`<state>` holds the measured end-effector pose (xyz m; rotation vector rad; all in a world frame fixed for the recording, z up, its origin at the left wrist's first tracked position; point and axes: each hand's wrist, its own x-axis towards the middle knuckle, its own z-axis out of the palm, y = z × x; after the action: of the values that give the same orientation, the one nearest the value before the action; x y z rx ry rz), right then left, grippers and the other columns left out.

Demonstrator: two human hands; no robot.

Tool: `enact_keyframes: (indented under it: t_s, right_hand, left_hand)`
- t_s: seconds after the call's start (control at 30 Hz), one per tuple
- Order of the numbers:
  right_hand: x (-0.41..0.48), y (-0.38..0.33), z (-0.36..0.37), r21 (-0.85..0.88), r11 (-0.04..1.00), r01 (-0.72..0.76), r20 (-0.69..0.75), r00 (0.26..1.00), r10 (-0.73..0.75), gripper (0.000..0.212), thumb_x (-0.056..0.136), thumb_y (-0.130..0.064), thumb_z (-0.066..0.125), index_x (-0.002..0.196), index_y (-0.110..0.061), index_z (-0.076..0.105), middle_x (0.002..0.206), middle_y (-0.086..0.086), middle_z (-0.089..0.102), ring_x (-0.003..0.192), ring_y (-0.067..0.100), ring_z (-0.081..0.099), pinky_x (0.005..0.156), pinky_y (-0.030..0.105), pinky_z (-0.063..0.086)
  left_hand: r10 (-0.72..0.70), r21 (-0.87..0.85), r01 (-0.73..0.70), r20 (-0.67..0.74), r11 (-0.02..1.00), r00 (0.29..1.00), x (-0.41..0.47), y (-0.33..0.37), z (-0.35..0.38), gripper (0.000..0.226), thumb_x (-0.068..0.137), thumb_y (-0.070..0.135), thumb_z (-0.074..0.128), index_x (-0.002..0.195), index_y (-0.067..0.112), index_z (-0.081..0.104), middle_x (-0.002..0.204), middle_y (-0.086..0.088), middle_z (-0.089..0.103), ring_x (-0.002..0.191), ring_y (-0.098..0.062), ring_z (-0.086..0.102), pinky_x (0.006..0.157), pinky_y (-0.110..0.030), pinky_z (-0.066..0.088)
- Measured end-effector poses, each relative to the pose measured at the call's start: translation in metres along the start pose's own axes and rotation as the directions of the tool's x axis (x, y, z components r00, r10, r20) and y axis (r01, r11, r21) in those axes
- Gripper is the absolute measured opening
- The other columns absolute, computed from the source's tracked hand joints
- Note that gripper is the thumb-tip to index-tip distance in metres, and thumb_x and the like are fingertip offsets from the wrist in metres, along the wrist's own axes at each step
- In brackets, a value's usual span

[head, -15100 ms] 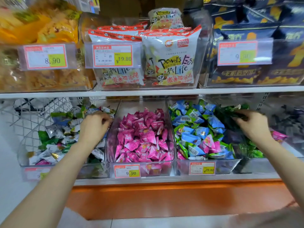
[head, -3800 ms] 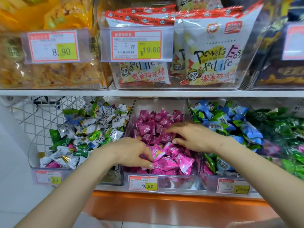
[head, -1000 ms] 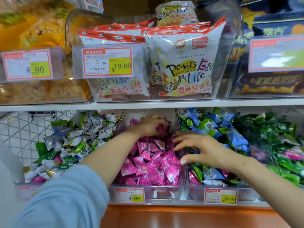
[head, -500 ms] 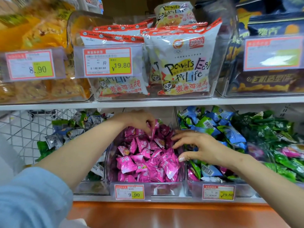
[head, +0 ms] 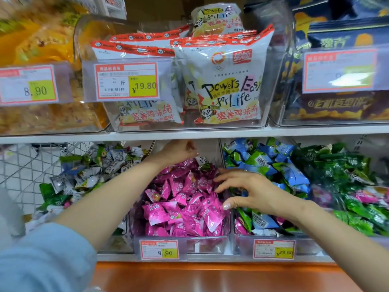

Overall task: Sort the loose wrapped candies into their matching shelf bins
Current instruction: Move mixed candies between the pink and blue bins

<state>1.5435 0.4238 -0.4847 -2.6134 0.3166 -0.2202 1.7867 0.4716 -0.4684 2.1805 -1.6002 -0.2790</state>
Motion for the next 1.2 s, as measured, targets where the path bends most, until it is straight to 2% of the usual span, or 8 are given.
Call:
enact_keyframes:
  t_s: [0.2,0.33,0.43,0.5,0.77,0.93,1.1,1.2]
  right_hand:
    - [-0.001,0.0,0.001,0.023,1.0,-0.01,-0.012,1.0,0.01,0.054,0.066,-0.067,0.055,0.113,-0.04,0.063,0.134,-0.023,0.047,0.13,-0.003,0.035,0.109,0.023,0.029]
    - [-0.001,-0.008,-0.003,0.25,0.967,-0.056,-0.17,0.98,0.1,0.045,0.071,-0.045,0.069,0.114,-0.039,0.059,0.124,-0.023,0.052,0.116,-0.011,0.044,0.098,0.004,0.032]
    - [0.002,-0.01,-0.004,0.361,0.927,-0.103,-0.326,0.917,0.229,0.039,0.08,-0.029,0.07,0.115,-0.035,0.055,0.114,-0.018,0.056,0.106,-0.002,0.053,0.093,0.011,0.043]
    - [0.006,-0.011,-0.003,0.42,0.9,-0.116,-0.36,0.889,0.282,0.038,0.082,-0.025,0.069,0.114,-0.034,0.05,0.107,-0.015,0.06,0.102,0.004,0.058,0.091,0.019,0.048]
    - [0.008,-0.013,-0.006,0.58,0.804,-0.13,-0.307,0.879,0.364,0.026,0.078,-0.017,0.073,0.102,-0.018,0.063,0.078,-0.003,0.07,0.072,0.008,0.066,0.067,0.029,0.053]
    - [0.003,-0.002,-0.017,0.527,0.837,-0.144,-0.385,0.838,0.387,0.025,0.077,-0.015,0.074,0.088,-0.032,0.06,0.065,-0.012,0.061,0.059,-0.002,0.057,0.059,0.013,0.043]
    - [0.001,0.003,-0.021,0.508,0.847,-0.157,-0.384,0.839,0.386,0.024,0.079,-0.016,0.073,0.098,-0.023,0.061,0.074,-0.002,0.062,0.061,0.001,0.055,0.056,0.009,0.039]
    - [0.0,0.006,-0.023,0.533,0.831,-0.162,-0.377,0.833,0.404,0.025,0.08,-0.015,0.071,0.103,-0.019,0.062,0.077,0.002,0.06,0.065,0.008,0.054,0.055,0.008,0.039]
  left_hand:
    - [-0.038,0.142,0.03,0.054,0.989,0.998,0.017,0.005,0.044,0.045,0.086,0.019,0.064,0.128,0.019,0.048,0.124,-0.001,0.059,0.119,-0.02,0.049,0.101,-0.032,0.03]
    - [-0.032,-0.108,0.024,-0.071,0.994,0.997,0.008,0.006,0.032,0.038,0.078,0.013,0.074,0.113,0.015,0.061,0.115,-0.003,0.063,0.102,-0.015,0.06,0.086,-0.021,0.043]
    - [0.017,-0.433,-0.016,0.0,0.901,1.0,-0.019,0.022,0.005,0.027,0.078,0.007,0.073,0.1,0.018,0.06,0.095,-0.002,0.062,0.075,0.0,0.058,0.066,-0.006,0.041]
    - [0.127,-0.596,-0.05,0.088,0.801,0.988,-0.04,0.034,-0.008,0.031,0.077,0.001,0.071,0.1,0.018,0.059,0.091,-0.001,0.061,0.077,-0.006,0.059,0.072,-0.009,0.044]
    - [0.25,-0.654,-0.073,0.181,0.753,0.951,-0.055,0.043,-0.002,0.034,0.076,-0.008,0.069,0.097,0.015,0.056,0.095,-0.007,0.064,0.086,-0.013,0.062,0.081,-0.023,0.051]
    - [0.056,-0.337,-0.034,0.056,0.941,0.997,-0.004,0.013,0.016,0.038,0.084,0.008,0.067,0.119,0.004,0.054,0.118,-0.01,0.059,0.108,-0.016,0.053,0.076,-0.002,0.038]
    - [-0.064,0.002,0.066,0.228,0.998,0.971,0.029,0.013,0.056,0.051,0.09,0.025,0.061,0.135,0.018,0.039,0.132,-0.013,0.051,0.115,-0.03,0.054,0.094,-0.035,0.046]
    - [-0.1,0.203,0.056,0.217,0.978,0.971,0.033,0.017,0.061,0.054,0.092,0.035,0.055,0.14,0.023,0.033,0.132,-0.014,0.051,0.118,-0.035,0.049,0.093,-0.037,0.041]
